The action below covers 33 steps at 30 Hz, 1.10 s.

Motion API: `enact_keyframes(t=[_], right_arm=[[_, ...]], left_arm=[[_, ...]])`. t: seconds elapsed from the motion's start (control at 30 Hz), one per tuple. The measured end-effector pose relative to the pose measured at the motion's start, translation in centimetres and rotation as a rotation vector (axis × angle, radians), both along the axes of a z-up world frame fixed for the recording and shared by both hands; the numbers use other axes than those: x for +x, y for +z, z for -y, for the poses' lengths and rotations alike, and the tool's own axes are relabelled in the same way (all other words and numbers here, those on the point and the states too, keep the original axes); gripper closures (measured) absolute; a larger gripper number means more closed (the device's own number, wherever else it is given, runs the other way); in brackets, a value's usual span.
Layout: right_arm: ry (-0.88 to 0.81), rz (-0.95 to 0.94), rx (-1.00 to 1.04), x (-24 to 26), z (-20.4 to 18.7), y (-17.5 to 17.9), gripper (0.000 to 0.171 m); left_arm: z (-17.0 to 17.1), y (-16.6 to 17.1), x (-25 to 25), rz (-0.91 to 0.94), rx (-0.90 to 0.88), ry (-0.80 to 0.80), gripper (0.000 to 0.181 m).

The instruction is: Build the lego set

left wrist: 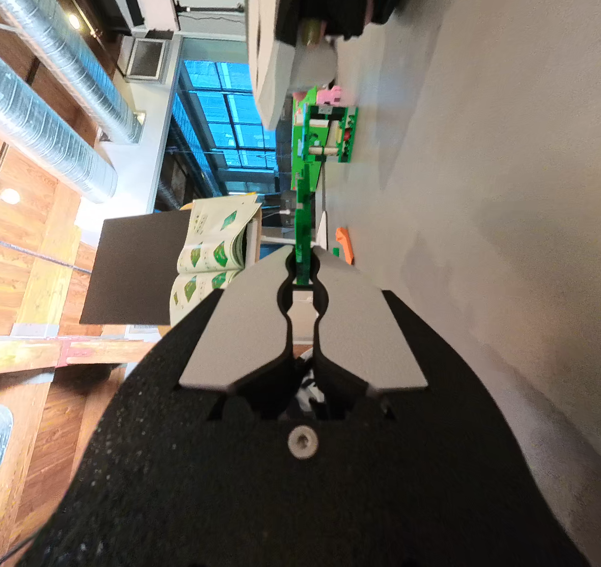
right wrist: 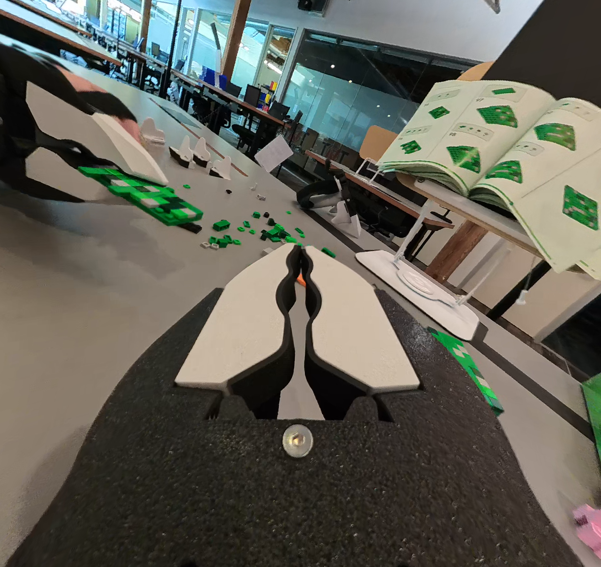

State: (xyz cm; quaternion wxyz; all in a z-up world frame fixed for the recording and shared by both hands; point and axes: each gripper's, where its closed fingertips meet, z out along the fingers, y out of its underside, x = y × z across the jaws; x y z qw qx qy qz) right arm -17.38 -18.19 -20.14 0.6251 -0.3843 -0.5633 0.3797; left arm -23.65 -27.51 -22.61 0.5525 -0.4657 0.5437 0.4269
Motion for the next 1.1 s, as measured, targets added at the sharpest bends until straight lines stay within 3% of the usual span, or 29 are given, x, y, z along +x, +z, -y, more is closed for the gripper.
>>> enact_keyframes(t=[0.3, 0.43, 0.53, 0.83, 1.0, 1.1], right_arm=[[0.171, 0.364, -0.298, -5.7, 0.6, -0.3, 0.164], [0.15, 0.729, -0.427, -10.5, -0.4, -1.2, 0.155], [0.138, 0.925, -0.45, -13.4, -1.0, -2.3, 0.157], [-0.002, 1.09, -0.586, -22.4, -3.6, -4.3, 0.161], [-0.019, 1.237, -0.439, -25.4, -5.4, -7.7, 0.158], [0.012, 1.192, -0.376, -27.1, -5.6, -8.1, 0.155]], left_arm=[[-0.1, -1.5, 2.2, -0.059, -0.038, -0.066, 0.175], [0.0, -1.2, 2.2, -0.048, -0.023, -0.056, 0.175], [0.1, -1.2, 2.1, -0.035, -0.034, -0.059, 0.175], [0.2, -1.6, 2.5, -0.025, -0.066, -0.079, 0.175], [0.1, -1.7, 2.1, -0.009, -0.076, -0.073, 0.175], [0.1, -1.7, 2.0, -0.004, -0.078, -0.071, 0.176]])
